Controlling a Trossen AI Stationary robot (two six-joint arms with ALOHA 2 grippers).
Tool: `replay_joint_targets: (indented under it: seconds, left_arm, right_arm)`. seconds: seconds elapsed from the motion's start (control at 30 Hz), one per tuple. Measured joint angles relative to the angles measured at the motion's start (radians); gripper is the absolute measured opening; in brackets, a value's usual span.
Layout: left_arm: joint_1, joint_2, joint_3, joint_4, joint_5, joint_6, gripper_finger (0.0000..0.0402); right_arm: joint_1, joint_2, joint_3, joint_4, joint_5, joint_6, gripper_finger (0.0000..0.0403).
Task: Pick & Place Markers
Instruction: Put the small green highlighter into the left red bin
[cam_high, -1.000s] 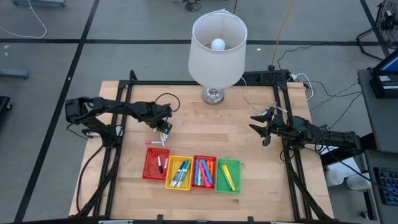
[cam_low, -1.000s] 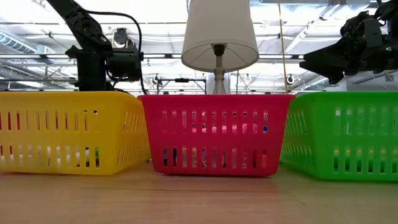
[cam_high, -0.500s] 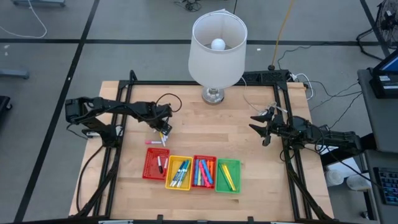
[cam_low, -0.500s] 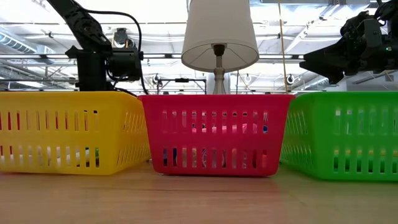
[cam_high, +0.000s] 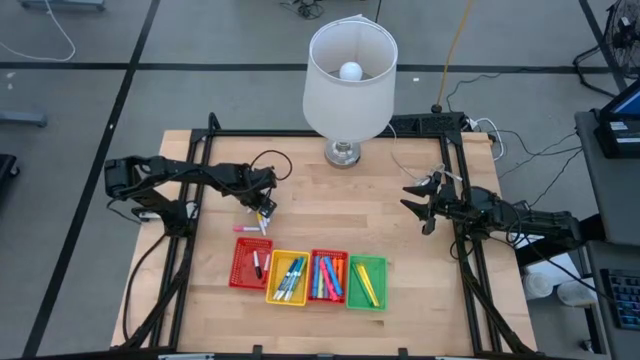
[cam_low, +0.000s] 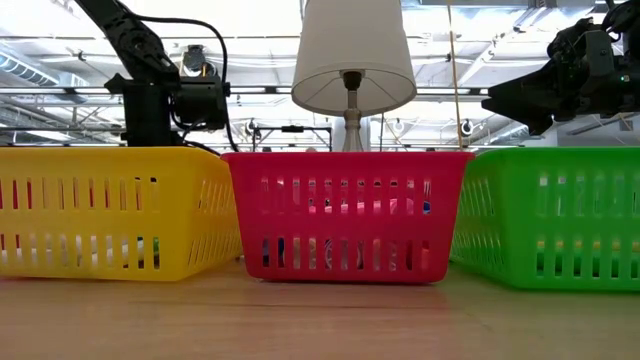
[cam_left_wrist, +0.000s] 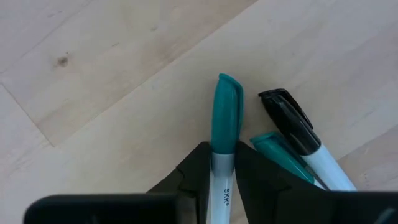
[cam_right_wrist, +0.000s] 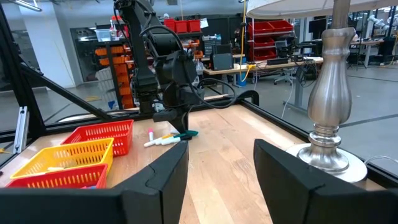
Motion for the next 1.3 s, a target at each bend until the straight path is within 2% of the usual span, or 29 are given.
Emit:
replay_joint_targets:
  seconds: [0.3,0.53,0.67,0.97,1.17,1.3]
  left_arm:
    - [0.000,0.000,0.000,0.001,-0.001,-0.003,0.0045]
    - [0.000,0.000,0.000,0.002,-0.001,-0.003,0.0079]
    - [0.000,0.000,0.000,0.002,-0.001,-0.003,0.0082]
    - [0.000,0.000,0.000,0.002,-0.001,-0.003,0.0042]
    - [0.000,0.000,-0.001,0.002,-0.001,-0.003,0.0078]
    - [0.000,0.000,-0.001,0.003,-0.001,-0.003,0.0080]
  right_arm:
    - [0.000,0.000,0.000,0.000,0.000,0.000,0.0169]
    - [0.000,0.000,0.000,0.000,0.000,0.000,0.0169]
    - [0.000,0.000,0.000,0.000,0.000,0.000,0.0169]
    - [0.000,0.000,0.000,0.000,0.000,0.000,0.0169]
    - [0.000,0.000,0.000,0.000,0.000,0.000,0.0169]
    - [0.000,0.000,0.000,0.000,0.000,0.000,0.0169]
